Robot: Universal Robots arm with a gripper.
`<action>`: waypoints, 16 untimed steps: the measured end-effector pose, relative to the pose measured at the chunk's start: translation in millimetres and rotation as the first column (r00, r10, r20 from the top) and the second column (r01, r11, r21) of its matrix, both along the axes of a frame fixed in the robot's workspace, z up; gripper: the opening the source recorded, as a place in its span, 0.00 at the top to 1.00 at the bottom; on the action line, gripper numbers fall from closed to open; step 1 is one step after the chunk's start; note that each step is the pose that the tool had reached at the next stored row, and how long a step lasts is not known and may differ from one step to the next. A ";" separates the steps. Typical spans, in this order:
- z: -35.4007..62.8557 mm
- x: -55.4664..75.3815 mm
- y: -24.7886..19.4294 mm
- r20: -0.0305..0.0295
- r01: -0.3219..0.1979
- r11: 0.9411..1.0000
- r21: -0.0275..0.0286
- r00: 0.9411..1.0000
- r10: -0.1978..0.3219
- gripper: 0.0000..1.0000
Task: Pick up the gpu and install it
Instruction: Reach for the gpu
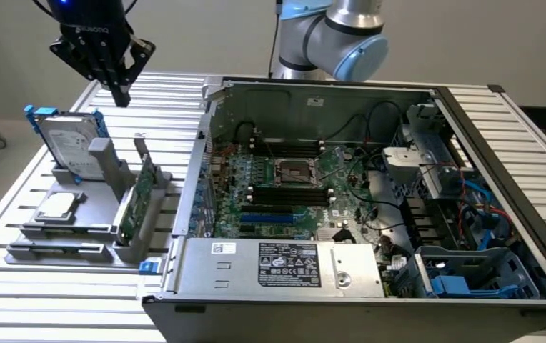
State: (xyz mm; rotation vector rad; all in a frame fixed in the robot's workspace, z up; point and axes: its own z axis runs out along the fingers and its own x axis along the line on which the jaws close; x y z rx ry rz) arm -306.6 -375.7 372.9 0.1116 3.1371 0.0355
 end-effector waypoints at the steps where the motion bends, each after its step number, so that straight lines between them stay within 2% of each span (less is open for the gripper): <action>1: -0.1 -0.5 0.0 -0.001 -0.003 1.000 -0.004 1.000 0.003 0.89; 3: 0.1 -0.8 -0.4 -0.001 -0.012 1.000 -0.007 1.000 0.012 0.89; 6: -0.1 -0.9 -1.9 -0.001 -0.029 1.000 -0.008 1.000 0.029 0.89; 8: 0.0 -0.9 -4.6 -0.002 -0.037 0.999 -0.008 0.999 0.037 0.89; 16: -0.1 -0.9 -26.7 -0.002 -0.049 0.999 -0.008 0.999 0.049 0.89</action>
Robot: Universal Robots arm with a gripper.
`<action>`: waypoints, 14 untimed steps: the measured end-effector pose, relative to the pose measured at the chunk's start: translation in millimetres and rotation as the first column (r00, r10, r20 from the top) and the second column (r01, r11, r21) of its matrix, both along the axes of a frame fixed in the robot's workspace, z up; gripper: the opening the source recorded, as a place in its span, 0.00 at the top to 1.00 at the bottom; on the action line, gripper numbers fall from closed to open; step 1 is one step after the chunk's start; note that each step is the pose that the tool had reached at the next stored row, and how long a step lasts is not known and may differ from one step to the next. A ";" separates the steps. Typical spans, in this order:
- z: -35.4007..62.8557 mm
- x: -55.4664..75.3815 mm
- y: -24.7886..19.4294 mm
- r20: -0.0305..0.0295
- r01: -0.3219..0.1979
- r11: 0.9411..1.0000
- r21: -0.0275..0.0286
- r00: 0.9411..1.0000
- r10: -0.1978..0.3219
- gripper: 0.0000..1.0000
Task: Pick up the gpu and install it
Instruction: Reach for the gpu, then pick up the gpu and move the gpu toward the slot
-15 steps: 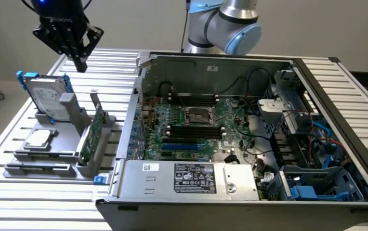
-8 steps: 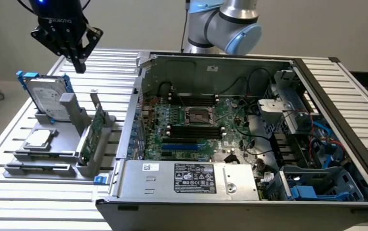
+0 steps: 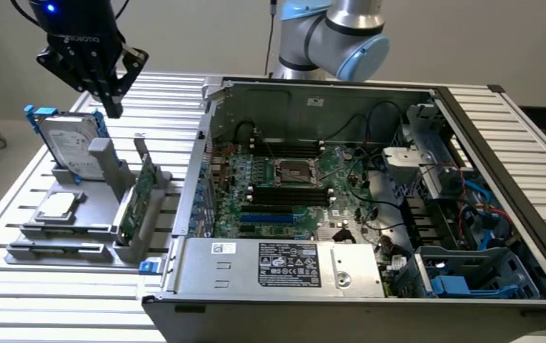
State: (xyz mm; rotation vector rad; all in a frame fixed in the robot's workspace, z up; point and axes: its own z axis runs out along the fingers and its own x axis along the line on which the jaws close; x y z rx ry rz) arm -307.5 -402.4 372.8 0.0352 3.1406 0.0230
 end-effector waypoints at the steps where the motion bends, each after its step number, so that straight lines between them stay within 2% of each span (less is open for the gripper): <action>1: -0.1 0.0 -2.1 0.000 -0.003 1.000 0.000 1.000 0.003 0.89; 3: -0.4 0.0 -4.6 0.000 -0.010 1.000 0.000 1.000 0.010 0.89; 14: -0.4 -0.1 -4.2 0.000 -0.016 1.000 0.000 1.000 0.016 0.89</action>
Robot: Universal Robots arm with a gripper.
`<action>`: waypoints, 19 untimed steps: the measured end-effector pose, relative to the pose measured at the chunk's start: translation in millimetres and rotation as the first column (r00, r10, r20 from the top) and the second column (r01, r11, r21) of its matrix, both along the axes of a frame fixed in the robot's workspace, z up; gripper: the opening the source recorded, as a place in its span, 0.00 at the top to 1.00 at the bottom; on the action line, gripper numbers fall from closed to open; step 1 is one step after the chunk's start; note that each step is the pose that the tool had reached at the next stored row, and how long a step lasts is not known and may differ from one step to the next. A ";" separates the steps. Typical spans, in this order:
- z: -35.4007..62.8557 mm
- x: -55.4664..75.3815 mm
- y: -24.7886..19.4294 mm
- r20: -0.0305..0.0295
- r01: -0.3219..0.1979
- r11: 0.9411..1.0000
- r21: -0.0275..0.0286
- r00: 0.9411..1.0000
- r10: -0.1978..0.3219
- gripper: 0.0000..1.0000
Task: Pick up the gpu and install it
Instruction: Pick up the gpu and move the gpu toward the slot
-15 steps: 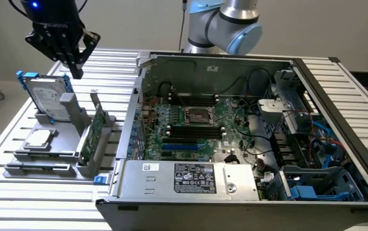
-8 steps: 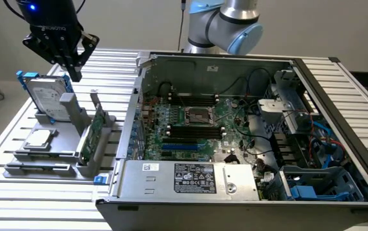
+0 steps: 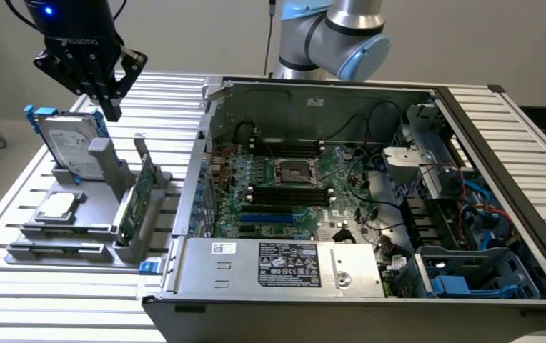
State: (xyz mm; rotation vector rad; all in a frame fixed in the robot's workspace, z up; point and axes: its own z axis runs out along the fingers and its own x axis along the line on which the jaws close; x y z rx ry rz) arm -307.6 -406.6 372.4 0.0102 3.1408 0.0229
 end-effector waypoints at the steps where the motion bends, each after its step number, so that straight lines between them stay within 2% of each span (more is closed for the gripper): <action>1: 0.0 0.0 0.0 0.000 0.000 1.000 0.000 1.000 0.000 0.89; 5: 0.0 0.0 0.2 0.000 0.000 1.000 0.000 1.000 0.000 0.88; 8: -0.4 0.0 0.2 0.000 0.000 1.000 0.000 1.000 0.000 0.70; 11: -5.4 0.0 0.1 0.000 0.000 1.000 -0.003 1.000 0.000 0.64; 12: -7.2 0.0 0.1 0.000 0.000 1.000 -0.003 1.000 0.000 0.58; 19: -19.8 0.0 -1.4 0.000 0.000 1.000 -0.003 1.000 0.000 0.58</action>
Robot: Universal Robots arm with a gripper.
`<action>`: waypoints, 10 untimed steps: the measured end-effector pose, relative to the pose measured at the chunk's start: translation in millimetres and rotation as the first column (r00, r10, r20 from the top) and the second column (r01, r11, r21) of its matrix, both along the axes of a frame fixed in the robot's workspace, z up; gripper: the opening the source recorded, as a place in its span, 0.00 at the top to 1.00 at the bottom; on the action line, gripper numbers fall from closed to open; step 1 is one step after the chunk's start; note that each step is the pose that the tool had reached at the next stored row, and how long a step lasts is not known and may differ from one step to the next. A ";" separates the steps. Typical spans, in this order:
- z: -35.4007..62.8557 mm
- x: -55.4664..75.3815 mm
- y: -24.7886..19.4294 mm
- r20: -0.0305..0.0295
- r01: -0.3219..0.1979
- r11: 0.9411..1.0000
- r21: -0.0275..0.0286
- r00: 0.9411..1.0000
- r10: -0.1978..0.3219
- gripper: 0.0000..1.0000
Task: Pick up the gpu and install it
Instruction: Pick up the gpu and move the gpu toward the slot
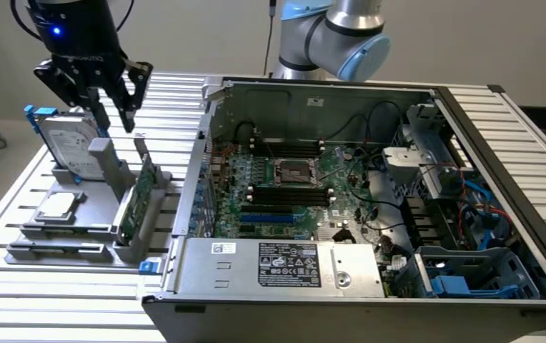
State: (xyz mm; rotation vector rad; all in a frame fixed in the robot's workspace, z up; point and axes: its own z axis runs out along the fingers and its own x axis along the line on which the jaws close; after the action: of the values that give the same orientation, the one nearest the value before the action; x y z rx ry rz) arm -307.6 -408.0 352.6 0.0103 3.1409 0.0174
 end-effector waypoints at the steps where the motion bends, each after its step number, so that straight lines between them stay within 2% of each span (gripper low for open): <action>1: -2.0 0.0 -0.2 0.000 0.000 1.000 0.000 1.000 0.000 0.58; 10: -18.2 0.0 -2.4 0.000 0.000 1.000 0.000 1.000 0.000 0.58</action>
State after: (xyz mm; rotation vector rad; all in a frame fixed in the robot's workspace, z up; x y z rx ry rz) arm -307.6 -410.4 334.3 0.0102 3.1409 0.0174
